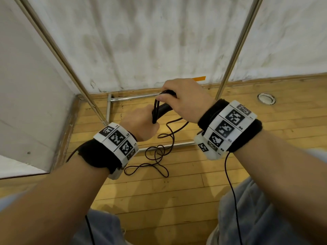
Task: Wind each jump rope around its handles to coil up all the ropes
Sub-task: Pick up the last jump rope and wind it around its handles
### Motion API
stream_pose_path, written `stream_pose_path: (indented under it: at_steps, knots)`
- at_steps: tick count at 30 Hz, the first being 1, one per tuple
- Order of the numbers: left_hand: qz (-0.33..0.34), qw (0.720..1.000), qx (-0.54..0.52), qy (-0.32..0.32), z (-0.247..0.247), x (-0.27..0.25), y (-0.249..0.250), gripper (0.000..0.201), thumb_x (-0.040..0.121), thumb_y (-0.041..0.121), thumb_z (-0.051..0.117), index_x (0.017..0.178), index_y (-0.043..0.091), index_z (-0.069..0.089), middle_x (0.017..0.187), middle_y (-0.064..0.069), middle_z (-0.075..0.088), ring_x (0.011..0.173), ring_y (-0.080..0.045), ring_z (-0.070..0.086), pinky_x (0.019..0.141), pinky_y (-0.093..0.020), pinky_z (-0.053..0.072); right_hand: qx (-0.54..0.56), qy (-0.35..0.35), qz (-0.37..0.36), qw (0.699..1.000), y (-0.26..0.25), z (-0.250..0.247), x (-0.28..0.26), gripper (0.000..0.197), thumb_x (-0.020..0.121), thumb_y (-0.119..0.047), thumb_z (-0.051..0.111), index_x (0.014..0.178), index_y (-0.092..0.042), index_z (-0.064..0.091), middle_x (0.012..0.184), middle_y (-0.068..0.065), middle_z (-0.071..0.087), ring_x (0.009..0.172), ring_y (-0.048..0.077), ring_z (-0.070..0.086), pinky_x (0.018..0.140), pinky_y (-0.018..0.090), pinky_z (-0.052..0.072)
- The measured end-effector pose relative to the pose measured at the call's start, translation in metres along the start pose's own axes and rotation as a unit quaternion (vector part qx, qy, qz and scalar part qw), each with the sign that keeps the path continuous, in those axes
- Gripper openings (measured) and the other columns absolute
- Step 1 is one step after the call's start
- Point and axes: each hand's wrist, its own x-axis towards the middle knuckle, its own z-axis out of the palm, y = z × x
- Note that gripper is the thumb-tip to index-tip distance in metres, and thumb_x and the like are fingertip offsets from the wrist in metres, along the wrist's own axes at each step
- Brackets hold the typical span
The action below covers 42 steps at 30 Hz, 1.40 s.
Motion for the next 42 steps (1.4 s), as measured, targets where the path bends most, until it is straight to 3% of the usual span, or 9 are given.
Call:
stream_pose_path:
  at_steps: [6,17,19,21,25,30,35,39,42]
  knots:
    - [0.010,1.000,0.017,-0.004,0.002,-0.008,0.009,0.043,0.086,0.023,0.057,0.126,0.021,0.041,0.098,-0.003,0.051,0.081,-0.020,0.053,0.066,-0.032,0.043,-0.056,0.048,0.116,0.990,0.025,-0.006,0.003,0.040,0.074,-0.062,0.063,0.066,-0.026,0.049,0.061,-0.006,0.052,0.057,0.009,0.049,0.048,0.023,0.033]
    - [0.079,0.996,-0.045,-0.011,-0.018,-0.021,0.009,0.058,0.078,0.011,0.058,0.131,0.028,0.042,0.103,0.000,0.050,0.090,-0.020,0.051,0.077,-0.037,0.048,0.001,-0.014,0.089,0.996,0.048,-0.015,-0.001,0.027,0.080,-0.059,0.056,0.062,-0.039,0.050,0.069,-0.011,0.052,0.064,0.006,0.048,0.056,0.024,0.031]
    - [0.108,0.991,-0.073,-0.010,-0.024,-0.022,0.009,0.054,0.076,0.005,0.057,0.123,0.031,0.048,0.100,0.002,0.054,0.090,-0.018,0.051,0.074,-0.035,0.046,0.044,-0.022,0.104,0.993,0.051,-0.017,0.000,0.027,0.078,-0.058,0.059,0.064,-0.034,0.059,0.067,-0.007,0.054,0.061,0.009,0.048,0.055,0.025,0.034]
    - [0.120,0.987,-0.109,-0.010,-0.030,-0.023,0.009,0.049,0.075,0.001,0.056,0.100,0.042,0.049,0.088,0.012,0.054,0.081,-0.008,0.051,0.065,-0.026,0.040,0.087,-0.027,0.120,0.989,0.051,-0.020,0.002,0.032,0.077,-0.056,0.061,0.068,-0.025,0.066,0.063,-0.003,0.052,0.055,0.007,0.045,0.052,0.023,0.035]
    - [0.097,0.978,-0.184,-0.001,-0.041,-0.029,0.011,0.045,0.076,0.000,0.058,0.081,0.044,0.048,0.078,0.012,0.055,0.073,-0.002,0.051,0.057,-0.016,0.036,0.169,-0.056,0.127,0.976,0.052,-0.028,0.002,0.044,0.081,-0.055,0.057,0.062,-0.015,0.061,0.057,0.002,0.041,0.047,0.007,0.037,0.054,0.022,0.034]
    - [0.072,0.940,-0.334,-0.012,-0.056,-0.036,0.023,0.021,0.062,0.012,0.060,0.080,0.022,0.060,0.078,0.002,0.060,0.064,-0.009,0.051,0.061,-0.027,0.039,0.286,-0.087,0.174,0.938,0.050,-0.014,0.005,0.029,0.093,-0.021,0.053,0.102,0.005,0.062,0.063,0.002,0.048,0.052,0.011,0.039,0.051,0.022,0.036]
    - [0.017,0.884,-0.465,0.047,-0.054,-0.030,0.029,0.020,0.056,0.014,0.057,0.075,0.013,0.058,0.076,-0.010,0.053,0.056,-0.016,0.043,0.049,-0.026,0.034,0.215,-0.017,0.155,0.964,0.039,0.011,0.005,0.049,0.092,-0.054,0.041,0.056,-0.022,0.051,0.051,-0.007,0.042,0.047,0.011,0.034,0.050,0.025,0.032]
    - [-0.067,0.843,-0.527,0.088,-0.046,-0.023,0.027,0.037,0.059,0.012,0.060,0.093,0.015,0.046,0.082,-0.016,0.054,0.056,-0.017,0.043,0.044,-0.028,0.032,0.166,-0.028,0.175,0.970,0.027,0.033,0.001,0.056,0.095,-0.055,0.033,0.054,-0.018,0.042,0.053,-0.002,0.040,0.048,0.015,0.034,0.056,0.029,0.031]
    - [-0.082,0.804,-0.580,0.097,-0.047,-0.018,0.025,0.038,0.056,0.007,0.057,0.092,0.014,0.047,0.072,-0.013,0.052,0.046,-0.015,0.041,0.038,-0.023,0.029,0.183,-0.039,0.193,0.963,0.020,0.044,-0.001,0.057,0.097,-0.053,0.031,0.053,-0.016,0.041,0.048,-0.006,0.037,0.037,0.007,0.030,0.045,0.020,0.029]
